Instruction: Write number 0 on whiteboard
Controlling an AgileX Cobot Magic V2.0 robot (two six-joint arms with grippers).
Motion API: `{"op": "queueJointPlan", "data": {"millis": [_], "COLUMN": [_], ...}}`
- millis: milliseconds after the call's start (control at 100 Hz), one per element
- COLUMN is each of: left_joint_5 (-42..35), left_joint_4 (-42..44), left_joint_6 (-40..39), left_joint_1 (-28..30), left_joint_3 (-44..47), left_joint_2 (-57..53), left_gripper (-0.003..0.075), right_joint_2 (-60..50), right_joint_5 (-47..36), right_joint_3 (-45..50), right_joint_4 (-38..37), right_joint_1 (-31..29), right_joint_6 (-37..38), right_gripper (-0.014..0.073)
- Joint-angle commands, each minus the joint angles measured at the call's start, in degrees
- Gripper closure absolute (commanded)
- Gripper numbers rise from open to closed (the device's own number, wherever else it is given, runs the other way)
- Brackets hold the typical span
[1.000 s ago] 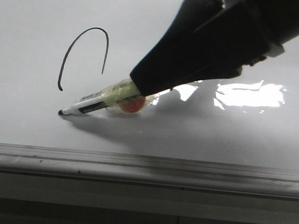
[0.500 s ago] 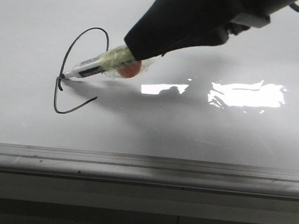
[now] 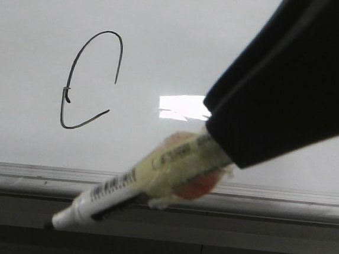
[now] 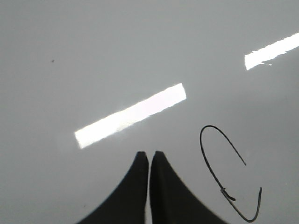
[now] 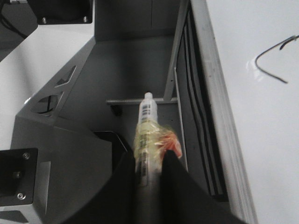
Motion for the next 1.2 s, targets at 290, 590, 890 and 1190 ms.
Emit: {"op": "queueJointPlan", "data": {"millis": [290, 590, 890, 1190], "left_joint_5": [0.5, 0.5, 0.5, 0.5], "left_joint_4": [-0.5, -0.6, -0.6, -0.6], "left_joint_6": [0.0, 0.0, 0.0, 0.0], "left_joint_1": [-0.1, -0.1, -0.1, -0.1], "left_joint_3": [-1.4, -1.4, -1.4, -1.4], "left_joint_2": [0.5, 0.5, 0.5, 0.5], "left_gripper": [0.0740, 0.0740, 0.0740, 0.0740], "right_joint_2": [-0.9, -0.9, -0.9, -0.9], "right_joint_5": [2.9, 2.8, 2.8, 2.8], "right_joint_3": [-1.3, -1.3, -1.3, -1.3], "right_joint_4": [1.7, 1.7, 1.7, 1.7], "right_joint_1": [-0.3, -0.3, -0.3, -0.3], "right_joint_6": [-0.4, -0.4, -0.4, -0.4], "right_gripper": [0.0663, 0.0663, 0.0663, 0.0663]}}
